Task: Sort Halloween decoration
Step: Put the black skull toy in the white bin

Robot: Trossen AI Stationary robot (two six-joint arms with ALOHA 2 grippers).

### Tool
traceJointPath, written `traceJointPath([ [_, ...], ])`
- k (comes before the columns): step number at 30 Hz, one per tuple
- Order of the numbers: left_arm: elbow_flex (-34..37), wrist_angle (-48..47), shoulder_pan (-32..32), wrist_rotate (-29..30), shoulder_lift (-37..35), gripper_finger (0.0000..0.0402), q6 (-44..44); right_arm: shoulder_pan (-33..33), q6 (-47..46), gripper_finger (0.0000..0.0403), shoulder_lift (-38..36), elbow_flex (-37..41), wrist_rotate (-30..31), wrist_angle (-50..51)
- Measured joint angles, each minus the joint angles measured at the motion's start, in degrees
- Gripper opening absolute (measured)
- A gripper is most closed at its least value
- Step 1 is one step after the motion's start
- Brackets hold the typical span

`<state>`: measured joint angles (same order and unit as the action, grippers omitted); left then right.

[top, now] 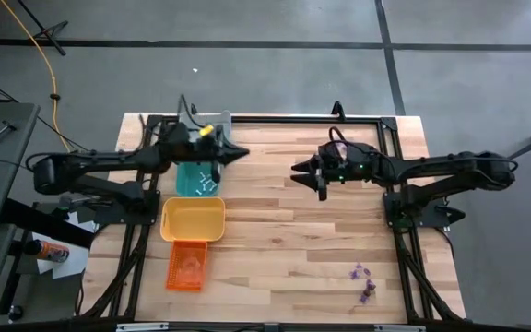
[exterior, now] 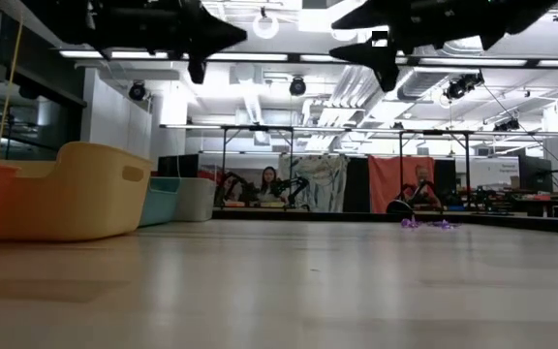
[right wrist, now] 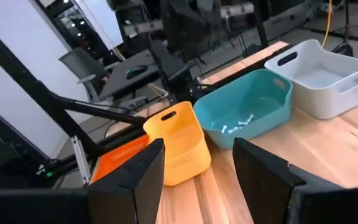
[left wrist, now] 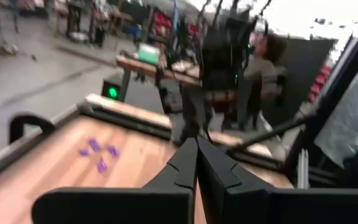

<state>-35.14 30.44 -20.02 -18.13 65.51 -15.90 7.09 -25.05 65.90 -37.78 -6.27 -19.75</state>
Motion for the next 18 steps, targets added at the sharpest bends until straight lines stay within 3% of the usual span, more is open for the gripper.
traceJointPath([
  [4, 0.0, 0.2, 2.7, 0.1, 2.9, 0.0000, 0.0, -0.3, 0.1, 0.0186, 0.1, -3.8, -2.3, 7.8],
  [10, 0.0, 0.5, 4.4, 0.5, 4.1, 0.0000, 0.1, -4.8, -6.8, 0.0186, 0.1, -10.8, -12.8, 32.1],
  [15, 0.0, 0.4, 4.2, 0.6, 4.0, 0.0000, -0.3, -16.9, -26.8, 0.0186, 0.1, -12.1, -24.6, 49.9],
  [18, 0.0, 0.4, 4.0, 0.6, 4.0, 0.0000, -0.3, -28.8, -38.1, 0.0186, 0.1, -12.0, -24.2, 56.4],
])
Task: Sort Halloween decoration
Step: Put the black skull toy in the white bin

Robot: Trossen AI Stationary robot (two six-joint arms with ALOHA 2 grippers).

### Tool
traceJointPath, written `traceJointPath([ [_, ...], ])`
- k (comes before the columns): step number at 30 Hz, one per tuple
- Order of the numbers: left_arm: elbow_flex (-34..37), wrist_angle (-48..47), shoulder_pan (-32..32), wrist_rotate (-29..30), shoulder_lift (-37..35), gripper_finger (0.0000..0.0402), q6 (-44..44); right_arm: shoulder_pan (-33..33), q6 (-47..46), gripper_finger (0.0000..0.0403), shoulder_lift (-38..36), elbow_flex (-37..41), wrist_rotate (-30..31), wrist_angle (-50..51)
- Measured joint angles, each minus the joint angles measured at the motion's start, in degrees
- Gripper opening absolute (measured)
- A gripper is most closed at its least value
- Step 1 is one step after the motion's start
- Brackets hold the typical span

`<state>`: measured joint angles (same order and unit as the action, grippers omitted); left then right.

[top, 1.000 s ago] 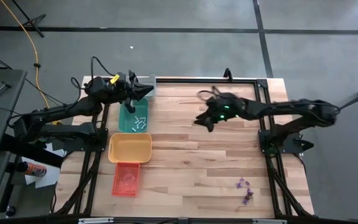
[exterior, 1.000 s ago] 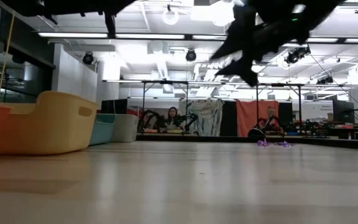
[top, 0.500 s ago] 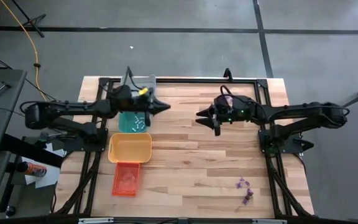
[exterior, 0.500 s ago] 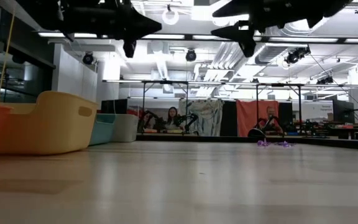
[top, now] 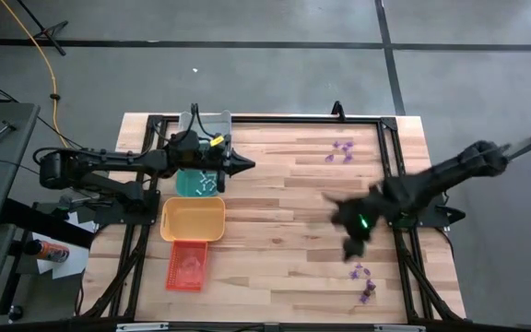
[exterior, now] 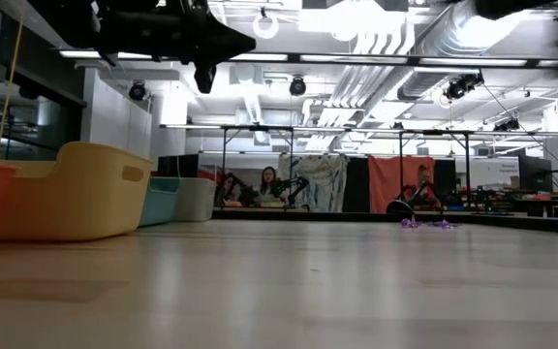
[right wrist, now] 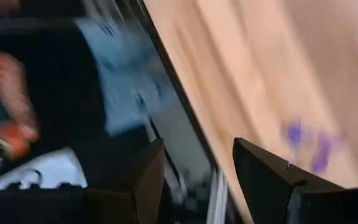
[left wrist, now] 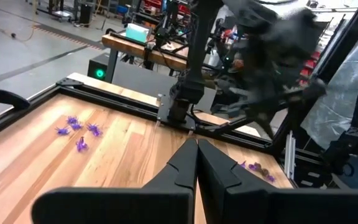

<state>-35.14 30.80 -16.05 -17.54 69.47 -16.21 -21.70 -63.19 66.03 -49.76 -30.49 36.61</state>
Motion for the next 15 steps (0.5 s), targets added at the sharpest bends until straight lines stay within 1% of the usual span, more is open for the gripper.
traceJointPath([
  [4, 0.0, -0.1, 0.0, 0.1, 0.0, 0.0000, 0.4, -15.0, -14.1, 0.0186, 1.8, 0.0, 7.0, 1.4],
  [7, 0.0, -0.1, 0.0, 0.1, 0.0, 0.0000, 0.5, -22.1, -19.8, 0.0186, 4.7, 0.0, 12.0, 1.2],
  [10, 0.0, -0.1, 0.0, 0.1, 0.0, 0.0000, 0.9, -26.4, -20.1, 0.0186, 8.8, 0.0, 13.9, 1.4],
  [15, 0.0, -0.1, 0.0, 0.2, 0.0, 0.0000, 1.4, -31.0, -13.4, 0.0186, 16.2, 0.0, 16.9, 0.4],
])
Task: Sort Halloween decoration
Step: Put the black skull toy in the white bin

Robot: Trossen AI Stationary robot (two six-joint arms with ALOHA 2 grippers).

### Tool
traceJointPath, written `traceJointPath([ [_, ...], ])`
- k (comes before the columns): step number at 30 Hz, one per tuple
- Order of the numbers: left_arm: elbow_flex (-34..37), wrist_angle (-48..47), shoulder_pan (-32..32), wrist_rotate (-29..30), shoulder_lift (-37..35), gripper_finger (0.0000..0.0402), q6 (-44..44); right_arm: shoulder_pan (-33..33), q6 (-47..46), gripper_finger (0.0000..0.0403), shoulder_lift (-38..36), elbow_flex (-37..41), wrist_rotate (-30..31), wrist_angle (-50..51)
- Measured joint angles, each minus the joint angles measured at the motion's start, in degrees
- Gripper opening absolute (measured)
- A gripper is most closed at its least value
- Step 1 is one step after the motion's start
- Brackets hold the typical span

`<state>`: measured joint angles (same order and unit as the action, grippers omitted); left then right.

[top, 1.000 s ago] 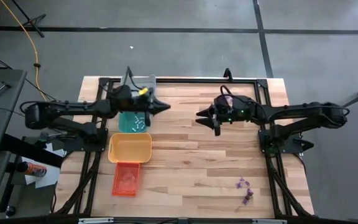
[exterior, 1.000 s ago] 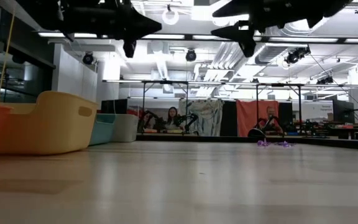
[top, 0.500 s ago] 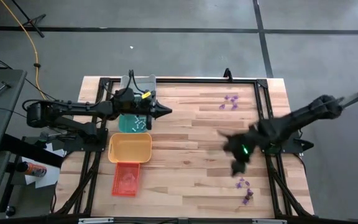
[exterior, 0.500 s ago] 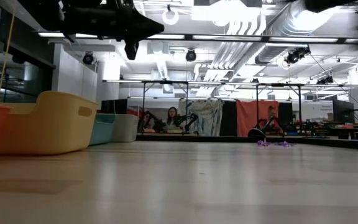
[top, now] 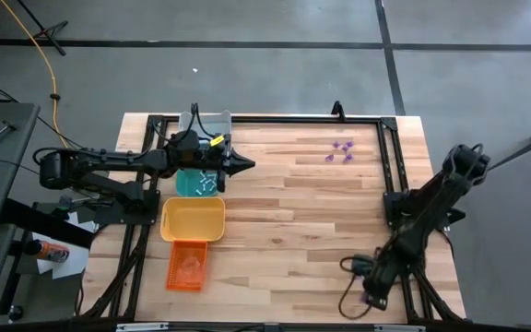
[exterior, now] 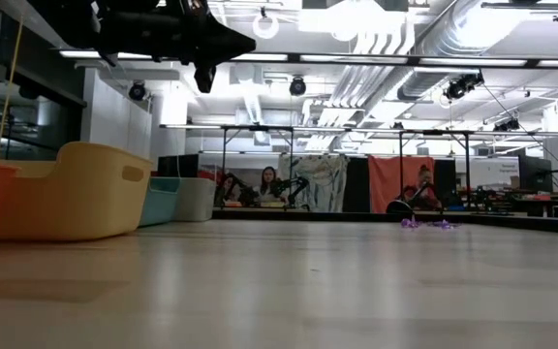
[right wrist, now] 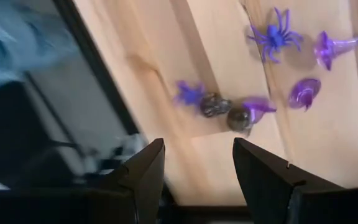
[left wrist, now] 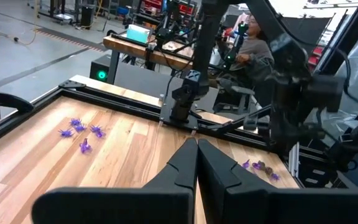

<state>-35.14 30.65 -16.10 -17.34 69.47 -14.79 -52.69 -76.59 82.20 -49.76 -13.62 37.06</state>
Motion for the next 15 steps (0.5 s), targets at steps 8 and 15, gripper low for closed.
traceJointPath([
  [8, 0.0, 0.0, 0.0, 0.0, 0.0, 0.0000, 0.0, -2.8, 9.4, 0.0186, 9.4, 0.0, 0.1, 0.2],
  [15, 0.0, 0.0, 0.0, 0.0, 0.0, 0.0000, 0.0, -3.0, 9.5, 0.0186, 12.8, 0.0, 1.4, -0.4],
])
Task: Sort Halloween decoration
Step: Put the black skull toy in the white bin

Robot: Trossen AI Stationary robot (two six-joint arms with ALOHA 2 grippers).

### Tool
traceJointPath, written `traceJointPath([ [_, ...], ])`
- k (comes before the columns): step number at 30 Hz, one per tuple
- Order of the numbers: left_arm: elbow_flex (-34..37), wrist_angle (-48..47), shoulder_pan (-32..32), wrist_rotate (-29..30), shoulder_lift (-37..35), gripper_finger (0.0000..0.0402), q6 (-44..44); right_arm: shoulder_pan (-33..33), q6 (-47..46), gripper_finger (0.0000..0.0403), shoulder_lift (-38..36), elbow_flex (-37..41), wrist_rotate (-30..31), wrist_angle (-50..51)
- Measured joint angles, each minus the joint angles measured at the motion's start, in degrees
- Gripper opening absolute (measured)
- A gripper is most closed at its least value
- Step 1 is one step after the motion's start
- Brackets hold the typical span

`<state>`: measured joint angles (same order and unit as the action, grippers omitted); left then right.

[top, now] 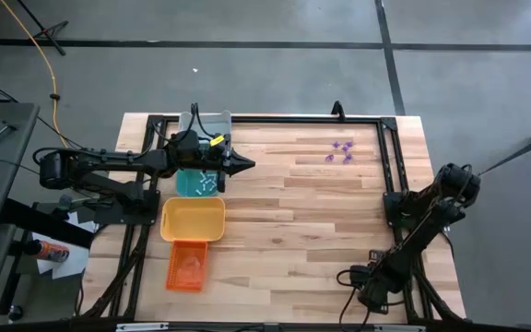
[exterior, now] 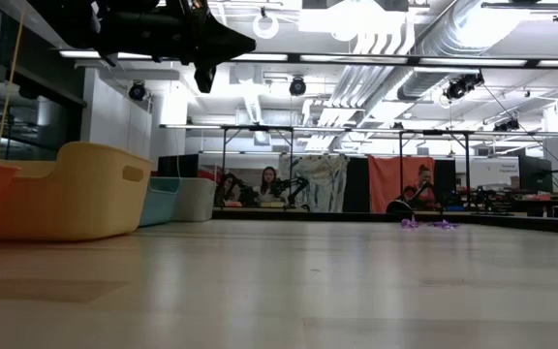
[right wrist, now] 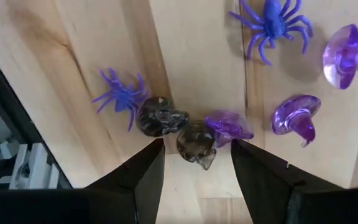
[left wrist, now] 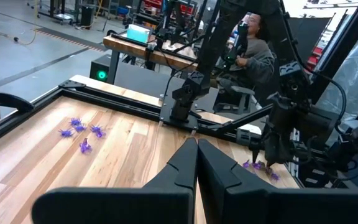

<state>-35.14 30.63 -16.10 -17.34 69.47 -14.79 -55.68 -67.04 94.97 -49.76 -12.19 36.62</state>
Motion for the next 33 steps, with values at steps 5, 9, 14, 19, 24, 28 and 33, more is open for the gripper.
traceJointPath([
  [5, 0.0, 0.0, 0.0, 0.2, 0.0, 0.0000, 0.0, -0.1, -0.1, 0.0185, 0.2, 0.0, 2.1, 0.0],
  [9, 0.0, 0.0, 0.0, 0.3, 0.0, 0.0000, 0.0, -0.2, -0.9, 0.0177, 0.2, 0.0, 2.6, 0.1],
  [14, 0.0, -0.1, 0.0, 0.2, 0.0, 0.0000, 0.0, -0.4, -6.6, 0.0142, 0.3, 0.0, 3.7, 0.5],
  [19, 0.0, -1.7, 0.0, 0.2, 0.0, 0.0000, 0.0, -0.4, -7.9, 0.0089, 0.3, 0.0, 3.4, 0.9],
  [24, 0.0, -2.5, 0.0, 0.2, 0.0, 0.0000, 0.0, -0.3, -8.1, 0.0036, 0.3, 0.0, 2.7, 0.8],
  [28, 0.0, -2.5, 0.0, 0.2, 0.0, 0.0000, 0.0, -0.3, -11.0, 0.0004, 0.3, 0.0, 2.5, 0.6],
  [33, 0.0, -2.6, 0.0, 0.2, 0.0, 0.0000, 0.0, -0.3, -12.7, 0.0023, 0.4, 0.0, -1.8, 0.1],
])
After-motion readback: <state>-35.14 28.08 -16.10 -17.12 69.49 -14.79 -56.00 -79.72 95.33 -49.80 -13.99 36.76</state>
